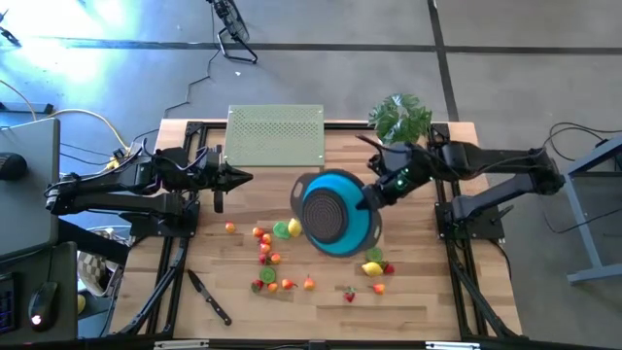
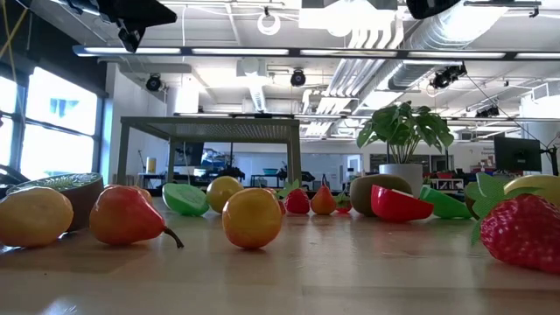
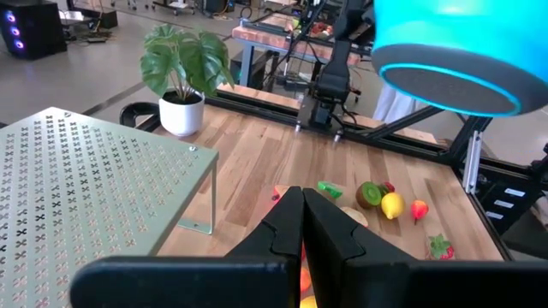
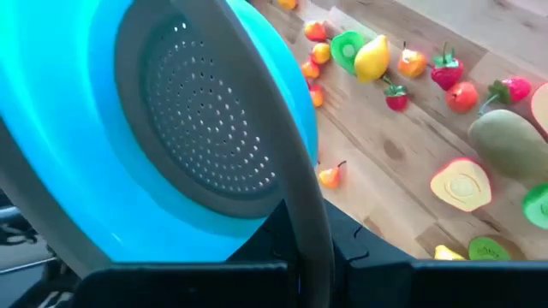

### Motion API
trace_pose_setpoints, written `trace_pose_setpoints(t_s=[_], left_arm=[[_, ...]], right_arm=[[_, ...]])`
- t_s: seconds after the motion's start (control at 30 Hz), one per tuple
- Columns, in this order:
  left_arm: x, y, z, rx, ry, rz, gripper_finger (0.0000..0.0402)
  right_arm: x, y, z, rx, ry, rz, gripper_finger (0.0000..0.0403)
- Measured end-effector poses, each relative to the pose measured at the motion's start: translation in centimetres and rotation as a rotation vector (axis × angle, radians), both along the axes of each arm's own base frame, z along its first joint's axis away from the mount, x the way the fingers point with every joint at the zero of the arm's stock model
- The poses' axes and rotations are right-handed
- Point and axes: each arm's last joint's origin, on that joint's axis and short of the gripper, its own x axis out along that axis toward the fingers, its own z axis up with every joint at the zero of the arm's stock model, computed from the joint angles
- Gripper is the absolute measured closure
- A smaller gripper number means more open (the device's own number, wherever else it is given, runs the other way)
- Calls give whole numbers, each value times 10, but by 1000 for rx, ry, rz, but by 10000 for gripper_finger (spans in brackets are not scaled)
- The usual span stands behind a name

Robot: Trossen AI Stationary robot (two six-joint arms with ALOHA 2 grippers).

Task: Pick & Place Fruit
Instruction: Put the strainer bowl on the shelf

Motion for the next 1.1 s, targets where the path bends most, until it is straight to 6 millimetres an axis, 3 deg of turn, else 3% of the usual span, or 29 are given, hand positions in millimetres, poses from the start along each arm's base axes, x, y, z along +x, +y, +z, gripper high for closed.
trace_pose_setpoints(t_s=[0.63,1.1], left_arm=[[0,0,0,0,0,0,396],[0,0,2,4,-24,0,396]], right_arm=[[4,-57,16,60,-202,-80,399],[7,-101,8,46,-216,-148,399]])
